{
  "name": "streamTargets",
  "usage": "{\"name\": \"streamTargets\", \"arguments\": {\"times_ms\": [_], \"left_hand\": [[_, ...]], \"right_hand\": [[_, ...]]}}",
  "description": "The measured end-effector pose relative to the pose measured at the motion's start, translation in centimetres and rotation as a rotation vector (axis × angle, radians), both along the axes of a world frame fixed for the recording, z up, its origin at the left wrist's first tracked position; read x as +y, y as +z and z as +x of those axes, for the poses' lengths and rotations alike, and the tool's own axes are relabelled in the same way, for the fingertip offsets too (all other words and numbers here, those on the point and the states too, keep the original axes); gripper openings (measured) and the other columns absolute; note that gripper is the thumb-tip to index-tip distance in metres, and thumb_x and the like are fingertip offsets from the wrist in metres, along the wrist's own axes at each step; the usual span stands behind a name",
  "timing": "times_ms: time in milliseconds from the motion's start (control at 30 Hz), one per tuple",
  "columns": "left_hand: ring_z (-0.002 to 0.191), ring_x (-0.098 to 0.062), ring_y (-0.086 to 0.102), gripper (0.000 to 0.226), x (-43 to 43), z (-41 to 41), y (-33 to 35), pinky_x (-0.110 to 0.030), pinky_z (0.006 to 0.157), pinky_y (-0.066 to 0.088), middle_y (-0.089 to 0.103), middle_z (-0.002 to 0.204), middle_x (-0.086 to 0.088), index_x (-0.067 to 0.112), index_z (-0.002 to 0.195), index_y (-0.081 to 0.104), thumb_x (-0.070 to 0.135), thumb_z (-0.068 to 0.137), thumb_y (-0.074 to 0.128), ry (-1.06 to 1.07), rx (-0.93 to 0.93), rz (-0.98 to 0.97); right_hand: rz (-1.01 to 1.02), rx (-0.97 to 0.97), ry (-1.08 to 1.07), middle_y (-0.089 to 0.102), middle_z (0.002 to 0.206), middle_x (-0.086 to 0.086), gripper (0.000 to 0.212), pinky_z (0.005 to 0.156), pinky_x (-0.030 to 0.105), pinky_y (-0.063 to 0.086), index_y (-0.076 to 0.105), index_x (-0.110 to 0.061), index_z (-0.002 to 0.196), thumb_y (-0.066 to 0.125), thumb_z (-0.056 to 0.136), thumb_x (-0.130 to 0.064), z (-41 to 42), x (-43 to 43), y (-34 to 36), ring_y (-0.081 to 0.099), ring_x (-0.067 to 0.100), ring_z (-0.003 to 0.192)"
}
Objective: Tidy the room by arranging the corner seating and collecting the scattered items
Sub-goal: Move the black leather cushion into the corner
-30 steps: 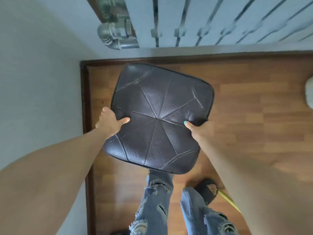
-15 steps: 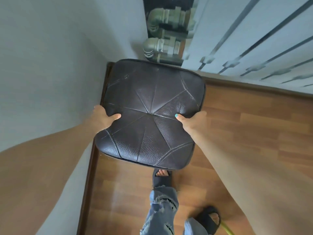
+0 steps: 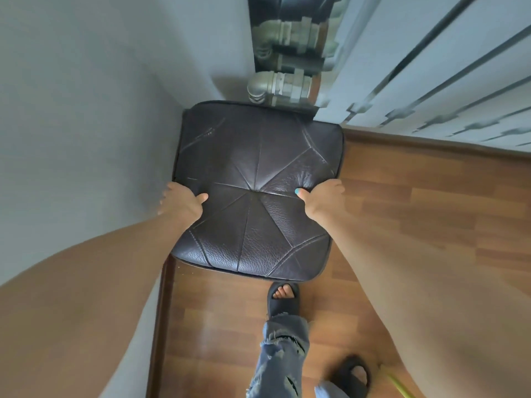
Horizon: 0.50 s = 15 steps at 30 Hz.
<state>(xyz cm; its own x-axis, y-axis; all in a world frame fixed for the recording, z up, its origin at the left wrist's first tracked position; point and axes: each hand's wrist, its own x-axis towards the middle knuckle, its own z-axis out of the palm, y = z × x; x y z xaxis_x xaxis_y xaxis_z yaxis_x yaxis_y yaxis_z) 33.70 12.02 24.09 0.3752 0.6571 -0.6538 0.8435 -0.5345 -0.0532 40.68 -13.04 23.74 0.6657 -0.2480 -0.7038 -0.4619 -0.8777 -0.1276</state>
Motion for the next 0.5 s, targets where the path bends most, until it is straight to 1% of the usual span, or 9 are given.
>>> {"name": "streamTargets", "arguments": {"times_ms": [67, 100, 133, 200, 267, 333, 367, 433, 500], "left_hand": [[0.133, -0.039, 0.035, 0.083, -1.7, 0.6, 0.8, -0.046, 0.107, 0.034, 0.031, 0.145, -0.027, -0.009, 0.144, 0.014, 0.033, 0.091, 0.061, -0.010, 0.008, 0.044], [0.136, -0.039, 0.031, 0.085, -2.4, 0.8, 1.1, -0.044, 0.110, 0.030, 0.026, 0.147, -0.028, -0.009, 0.145, 0.010, 0.030, 0.090, 0.061, -0.032, 0.011, 0.062], [0.139, -0.039, 0.026, 0.089, -3.1, 0.9, 1.4, -0.043, 0.113, 0.027, 0.021, 0.150, -0.029, -0.008, 0.146, 0.007, 0.030, 0.088, 0.062, -0.076, 0.023, 0.070], [0.142, -0.039, 0.019, 0.093, -4.4, 1.1, 2.4, -0.042, 0.116, 0.022, 0.014, 0.153, -0.029, -0.004, 0.148, 0.008, 0.035, 0.085, 0.065, -0.237, 0.033, 0.043], [0.138, -0.035, 0.030, 0.080, -6.0, 1.1, 3.8, -0.042, 0.112, 0.030, 0.028, 0.150, -0.022, 0.000, 0.144, 0.023, 0.035, 0.085, 0.065, -0.449, -0.085, 0.027], [0.125, -0.030, 0.044, 0.060, -7.9, 0.7, 5.2, -0.040, 0.103, 0.039, 0.046, 0.135, -0.014, 0.005, 0.132, 0.040, 0.031, 0.085, 0.065, -0.673, -0.249, 0.013], [0.120, -0.029, 0.048, 0.051, -9.0, 0.3, 6.0, -0.039, 0.099, 0.041, 0.051, 0.128, -0.012, 0.007, 0.126, 0.045, 0.030, 0.085, 0.065, -0.776, -0.289, -0.001], [0.116, -0.027, 0.049, 0.039, -11.7, -0.6, 7.4, -0.037, 0.092, 0.043, 0.052, 0.122, -0.008, 0.011, 0.118, 0.049, 0.030, 0.086, 0.062, -0.915, -0.284, -0.026], [0.116, -0.026, 0.048, 0.035, -14.3, -1.6, 8.2, -0.036, 0.087, 0.043, 0.052, 0.121, -0.007, 0.011, 0.117, 0.051, 0.028, 0.087, 0.060, -0.995, -0.279, -0.038]], "right_hand": [[-0.037, 0.069, 0.058, 0.045, 0.131, 0.019, 0.096, 0.074, 0.032, 0.039, 0.033, 0.014, 0.135, 0.050, 0.086, -0.067, 0.5, -0.2, -0.2, 0.050, 0.029, 0.118], [-0.050, 0.114, 0.106, 0.047, 0.132, 0.020, 0.102, 0.075, 0.032, 0.039, 0.033, 0.016, 0.137, 0.044, 0.085, -0.072, 0.7, -0.4, -0.1, 0.050, 0.030, 0.117], [-0.056, 0.141, 0.159, 0.048, 0.134, 0.022, 0.106, 0.078, 0.034, 0.041, 0.029, 0.017, 0.140, 0.041, 0.085, -0.074, 0.8, -0.6, 0.1, 0.050, 0.031, 0.119], [-0.061, 0.151, 0.253, 0.044, 0.141, 0.022, 0.107, 0.090, 0.038, 0.044, 0.012, 0.014, 0.148, 0.047, 0.088, -0.068, 0.6, -0.8, 1.9, 0.048, 0.033, 0.126], [-0.074, 0.126, 0.375, 0.039, 0.146, 0.019, 0.104, 0.098, 0.040, 0.042, 0.003, 0.005, 0.152, 0.056, 0.088, -0.059, -0.2, -1.4, 3.9, 0.044, 0.034, 0.130], [-0.049, 0.084, 0.485, 0.032, 0.151, 0.016, 0.100, 0.100, 0.041, 0.040, 0.004, -0.005, 0.154, 0.060, 0.088, -0.054, -1.6, -2.1, 5.4, 0.039, 0.033, 0.134], [-0.031, 0.060, 0.549, 0.027, 0.153, 0.014, 0.097, 0.102, 0.042, 0.039, 0.005, -0.010, 0.155, 0.061, 0.088, -0.053, -2.5, -2.4, 6.1, 0.035, 0.033, 0.136], [-0.002, 0.033, 0.673, 0.019, 0.158, 0.012, 0.095, 0.107, 0.045, 0.034, 0.004, -0.014, 0.155, 0.062, 0.089, -0.048, -4.5, -3.5, 7.4, 0.027, 0.033, 0.141], [0.014, -0.015, 0.758, 0.018, 0.159, 0.012, 0.094, 0.112, 0.045, 0.030, 0.005, -0.015, 0.155, 0.065, 0.089, -0.043, -6.3, -5.0, 8.5, 0.025, 0.033, 0.143]]}}
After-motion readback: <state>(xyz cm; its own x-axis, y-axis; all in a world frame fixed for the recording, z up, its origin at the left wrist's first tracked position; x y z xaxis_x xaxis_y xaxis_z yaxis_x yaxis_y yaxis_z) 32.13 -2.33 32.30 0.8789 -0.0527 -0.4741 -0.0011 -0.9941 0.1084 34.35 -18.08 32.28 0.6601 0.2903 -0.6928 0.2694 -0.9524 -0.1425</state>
